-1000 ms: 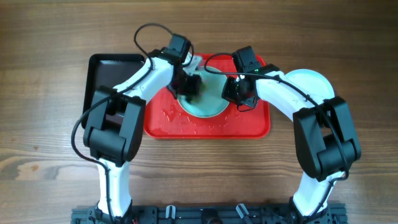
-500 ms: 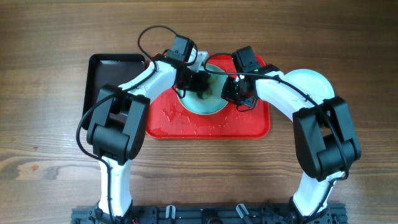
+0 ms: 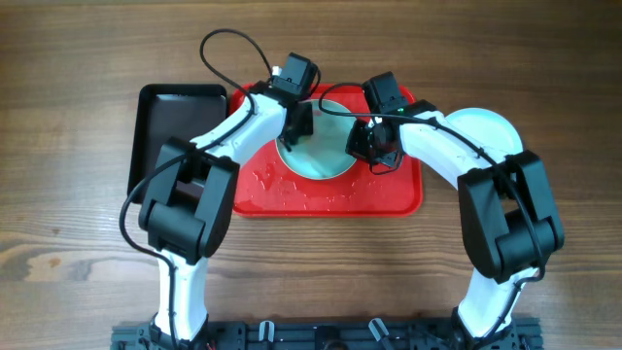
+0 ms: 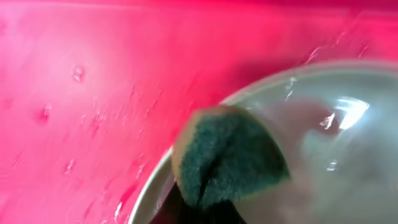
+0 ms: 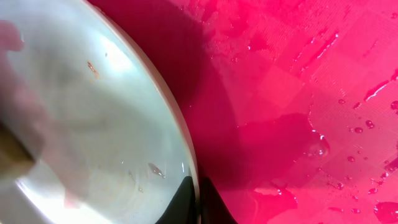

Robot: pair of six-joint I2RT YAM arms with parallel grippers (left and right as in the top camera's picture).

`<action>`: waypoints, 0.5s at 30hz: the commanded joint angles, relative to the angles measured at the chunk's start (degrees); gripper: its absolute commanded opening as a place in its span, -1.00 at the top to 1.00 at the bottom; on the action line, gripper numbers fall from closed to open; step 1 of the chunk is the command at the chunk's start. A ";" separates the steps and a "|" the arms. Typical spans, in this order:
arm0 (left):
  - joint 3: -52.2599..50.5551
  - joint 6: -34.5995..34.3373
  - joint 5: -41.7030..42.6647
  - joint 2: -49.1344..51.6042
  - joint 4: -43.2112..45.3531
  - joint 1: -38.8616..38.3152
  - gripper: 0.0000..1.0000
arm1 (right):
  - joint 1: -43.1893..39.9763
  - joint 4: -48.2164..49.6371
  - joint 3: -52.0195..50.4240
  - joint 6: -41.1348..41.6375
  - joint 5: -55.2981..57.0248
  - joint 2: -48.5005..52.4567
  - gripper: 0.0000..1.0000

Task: Clean dirty plates on tray and stack at the side
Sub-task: 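Scrub the plate with the left gripper's sponge while the right gripper holds its rim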

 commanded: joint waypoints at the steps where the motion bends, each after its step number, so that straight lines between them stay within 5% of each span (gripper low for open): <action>1: -3.48 6.27 12.90 3.74 -8.24 0.42 0.92 | 0.24 -0.66 -1.40 -0.98 0.37 1.62 0.91; 8: -3.48 18.45 40.87 3.72 -11.06 1.95 0.92 | 0.24 -0.31 -1.40 -1.70 -0.55 1.62 0.92; 15: -3.48 10.82 42.62 3.74 0.72 5.16 0.92 | 0.24 -0.46 -1.40 -1.81 -1.18 1.62 0.91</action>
